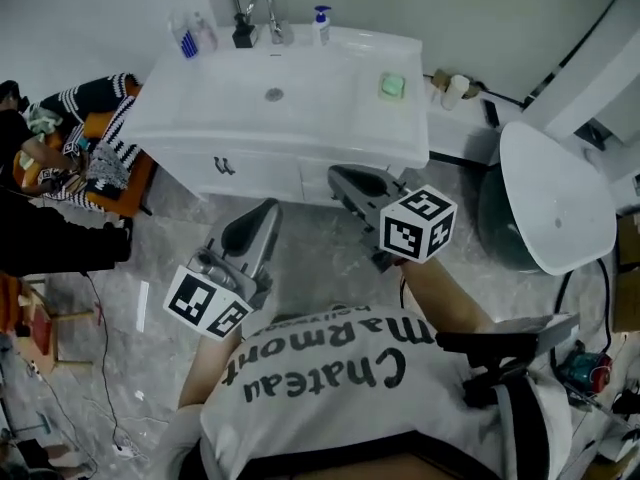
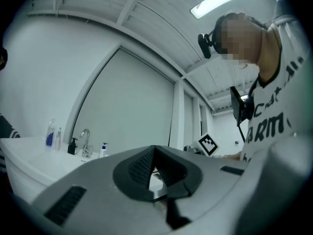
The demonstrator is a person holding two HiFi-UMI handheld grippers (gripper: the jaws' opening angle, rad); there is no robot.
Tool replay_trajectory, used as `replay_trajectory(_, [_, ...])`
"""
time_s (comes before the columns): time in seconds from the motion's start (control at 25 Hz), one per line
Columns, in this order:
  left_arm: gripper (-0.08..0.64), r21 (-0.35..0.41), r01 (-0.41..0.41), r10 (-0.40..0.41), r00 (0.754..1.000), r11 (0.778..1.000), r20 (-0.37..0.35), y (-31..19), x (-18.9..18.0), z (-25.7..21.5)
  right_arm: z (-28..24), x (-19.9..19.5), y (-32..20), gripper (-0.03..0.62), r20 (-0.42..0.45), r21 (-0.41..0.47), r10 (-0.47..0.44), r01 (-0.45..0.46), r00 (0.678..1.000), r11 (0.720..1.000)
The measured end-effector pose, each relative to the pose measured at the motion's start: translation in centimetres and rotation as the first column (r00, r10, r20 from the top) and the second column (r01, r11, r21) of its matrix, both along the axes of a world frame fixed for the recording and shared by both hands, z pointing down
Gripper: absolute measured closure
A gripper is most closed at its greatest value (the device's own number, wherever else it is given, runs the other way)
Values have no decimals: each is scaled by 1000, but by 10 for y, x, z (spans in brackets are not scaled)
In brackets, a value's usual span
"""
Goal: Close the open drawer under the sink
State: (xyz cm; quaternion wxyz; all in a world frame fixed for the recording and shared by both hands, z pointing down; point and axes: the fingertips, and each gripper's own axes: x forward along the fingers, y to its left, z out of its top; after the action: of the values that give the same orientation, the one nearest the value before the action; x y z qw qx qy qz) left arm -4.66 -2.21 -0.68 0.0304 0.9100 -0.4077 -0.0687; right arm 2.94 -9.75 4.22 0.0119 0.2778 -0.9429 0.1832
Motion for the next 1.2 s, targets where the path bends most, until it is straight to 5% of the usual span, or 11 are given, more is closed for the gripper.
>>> replay_trajectory(0.32, [552, -38, -19, 21, 997, 999, 71, 12, 20, 2, -44, 36, 29, 580, -14, 137, 12, -10, 1000, 991])
replay_trajectory(1.2, [552, -108, 75, -64, 993, 991, 98, 24, 21, 42, 10, 60, 32, 581, -96, 19, 4, -2, 995, 1000])
